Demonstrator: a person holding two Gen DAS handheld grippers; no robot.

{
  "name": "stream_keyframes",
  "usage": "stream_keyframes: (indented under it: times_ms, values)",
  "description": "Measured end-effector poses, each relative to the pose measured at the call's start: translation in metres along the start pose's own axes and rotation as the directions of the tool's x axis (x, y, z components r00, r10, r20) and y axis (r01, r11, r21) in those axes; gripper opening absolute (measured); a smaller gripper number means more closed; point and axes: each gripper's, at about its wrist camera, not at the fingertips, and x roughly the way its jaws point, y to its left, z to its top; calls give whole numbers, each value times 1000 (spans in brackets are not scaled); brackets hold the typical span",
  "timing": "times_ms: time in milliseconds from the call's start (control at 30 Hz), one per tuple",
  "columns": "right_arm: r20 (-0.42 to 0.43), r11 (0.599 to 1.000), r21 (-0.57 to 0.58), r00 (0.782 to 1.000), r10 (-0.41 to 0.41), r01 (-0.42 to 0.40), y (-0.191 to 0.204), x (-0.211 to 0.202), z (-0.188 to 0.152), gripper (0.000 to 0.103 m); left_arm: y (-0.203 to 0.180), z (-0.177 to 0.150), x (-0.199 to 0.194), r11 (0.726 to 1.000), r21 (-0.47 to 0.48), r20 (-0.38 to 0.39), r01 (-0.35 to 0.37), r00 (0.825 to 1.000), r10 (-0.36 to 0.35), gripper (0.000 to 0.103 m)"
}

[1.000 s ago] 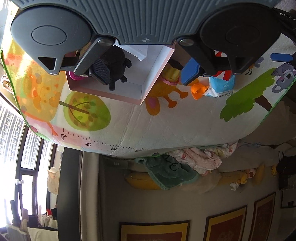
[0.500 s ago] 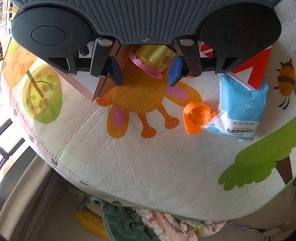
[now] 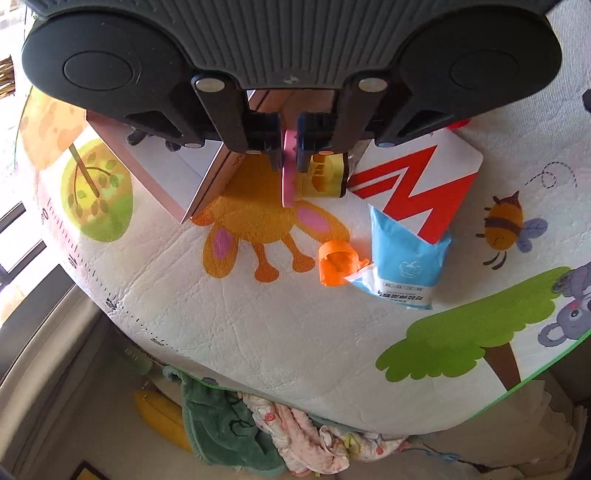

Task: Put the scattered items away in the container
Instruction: 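Grasp the yellow cup with pink lid with the right gripper, then move the yellow cup and set it on the mat with the right gripper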

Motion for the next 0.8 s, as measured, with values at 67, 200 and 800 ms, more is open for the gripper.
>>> stream_keyframes:
  times_ms: [67,200,800]
  values:
    - [-2,999,11,999,37,-37,1,-15,-14,7,-5,-1,-1,1000,13,-4,5,1000,-5,103]
    - [15,992,47,993,119,-119,0,-40,-33,7,-16,-2,-2,999,41,-10,15,1000,-14,103]
    - [124,881,456,989,76,-125,0,12,-78,27,-19,-11,0,997,63,-92,-44,995,50,103]
